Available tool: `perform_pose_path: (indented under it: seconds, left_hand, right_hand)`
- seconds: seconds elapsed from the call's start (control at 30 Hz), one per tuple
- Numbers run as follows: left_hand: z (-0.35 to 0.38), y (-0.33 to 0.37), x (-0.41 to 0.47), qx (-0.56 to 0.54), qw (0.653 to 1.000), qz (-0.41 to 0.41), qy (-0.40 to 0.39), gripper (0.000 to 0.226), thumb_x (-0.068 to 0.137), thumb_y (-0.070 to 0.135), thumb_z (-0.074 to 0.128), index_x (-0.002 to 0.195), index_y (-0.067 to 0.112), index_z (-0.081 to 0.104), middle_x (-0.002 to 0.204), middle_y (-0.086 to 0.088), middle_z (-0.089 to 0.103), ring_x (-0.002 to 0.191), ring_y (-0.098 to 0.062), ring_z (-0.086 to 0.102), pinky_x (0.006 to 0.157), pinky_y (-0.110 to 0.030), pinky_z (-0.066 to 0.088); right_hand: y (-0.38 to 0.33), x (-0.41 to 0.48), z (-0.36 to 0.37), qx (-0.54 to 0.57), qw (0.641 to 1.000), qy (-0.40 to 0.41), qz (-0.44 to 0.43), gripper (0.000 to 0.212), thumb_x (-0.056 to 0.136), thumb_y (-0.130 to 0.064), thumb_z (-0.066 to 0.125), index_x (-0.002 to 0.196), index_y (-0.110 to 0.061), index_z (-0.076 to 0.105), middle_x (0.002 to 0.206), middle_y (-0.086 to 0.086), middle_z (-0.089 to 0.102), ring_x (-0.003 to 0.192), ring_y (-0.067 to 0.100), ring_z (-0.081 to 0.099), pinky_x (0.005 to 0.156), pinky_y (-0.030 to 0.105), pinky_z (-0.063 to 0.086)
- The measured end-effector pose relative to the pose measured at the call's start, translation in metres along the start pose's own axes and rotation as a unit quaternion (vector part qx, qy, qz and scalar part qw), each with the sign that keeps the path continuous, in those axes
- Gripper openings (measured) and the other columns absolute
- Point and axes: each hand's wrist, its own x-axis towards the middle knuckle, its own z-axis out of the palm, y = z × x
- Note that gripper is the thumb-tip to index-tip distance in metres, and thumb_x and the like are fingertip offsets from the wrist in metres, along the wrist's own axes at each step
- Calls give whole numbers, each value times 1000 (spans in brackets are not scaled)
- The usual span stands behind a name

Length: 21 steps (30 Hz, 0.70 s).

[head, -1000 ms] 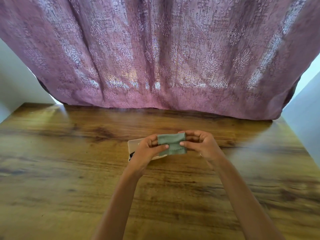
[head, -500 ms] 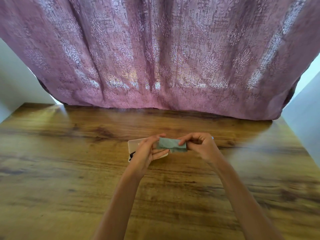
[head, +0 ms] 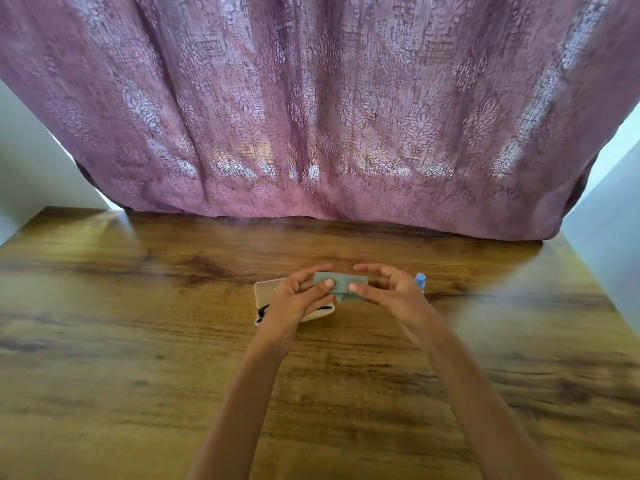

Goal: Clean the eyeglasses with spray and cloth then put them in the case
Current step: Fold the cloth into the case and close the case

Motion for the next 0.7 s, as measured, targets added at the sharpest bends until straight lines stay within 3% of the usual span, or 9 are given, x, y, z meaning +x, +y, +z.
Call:
perform_pose_path:
  seconds: [0.13, 0.27, 0.37, 0.47, 0.53, 0.63, 0.7]
  left_hand:
    - [-4, -1, 1, 16, 1000, 6, 5, 30, 83, 8, 66, 114, 11, 65, 104, -12, 70, 94, -20, 69, 74, -19, 56]
    - [-10, -8, 0, 56, 998, 2, -3, 31, 86, 8, 64, 116, 8, 64, 106, -12, 71, 95, -21, 69, 74, -17, 55]
    - [-23, -14, 5, 159, 980, 40, 108, 25, 87, 12, 65, 112, 10, 66, 99, -7, 73, 88, -16, 69, 78, -26, 55]
    - [-51, -22, 13, 362, 884, 99, 278, 26, 88, 17, 63, 114, 12, 64, 104, -4, 70, 94, -16, 65, 82, -30, 51]
    - [-68, -25, 18, 395, 849, 99, 338, 30, 90, 21, 59, 118, 8, 61, 111, -9, 67, 102, -23, 61, 84, -31, 45]
    - [-87, -26, 28, 405, 841, 10, 357, 42, 91, 30, 57, 126, 6, 54, 122, -13, 62, 111, -29, 56, 88, -35, 42]
    - [-99, -29, 35, 394, 864, -17, 312, 40, 90, 33, 58, 122, 9, 56, 119, -10, 64, 104, -25, 59, 84, -36, 45]
  right_hand:
    - [3, 3, -1, 135, 987, -19, 79, 46, 62, -14, 81, 105, -3, 67, 102, 9, 71, 94, 18, 68, 78, 22, 54]
    - [6, 4, 2, 124, 990, 3, 67, 34, 71, -10, 77, 102, -2, 66, 99, 8, 70, 95, 17, 67, 82, 25, 53]
    - [6, 5, 7, 38, 997, 49, 42, 21, 82, -10, 71, 101, -6, 65, 102, 9, 70, 96, 18, 68, 85, 30, 55]
    - [8, 4, 6, -101, 991, 92, -4, 14, 84, -19, 70, 96, -19, 63, 91, -3, 71, 86, 10, 68, 74, 24, 54]
    - [8, 3, 6, -189, 976, 107, -26, 14, 84, -24, 69, 95, -25, 61, 88, -9, 69, 81, 4, 66, 67, 17, 47]
    - [8, 3, 7, -234, 965, 109, -37, 16, 85, -26, 68, 98, -25, 59, 89, -9, 68, 79, 2, 65, 64, 14, 47]
    - [7, 5, 11, -238, 965, 101, -38, 16, 85, -26, 68, 97, -26, 58, 90, -10, 68, 80, 0, 64, 65, 14, 49]
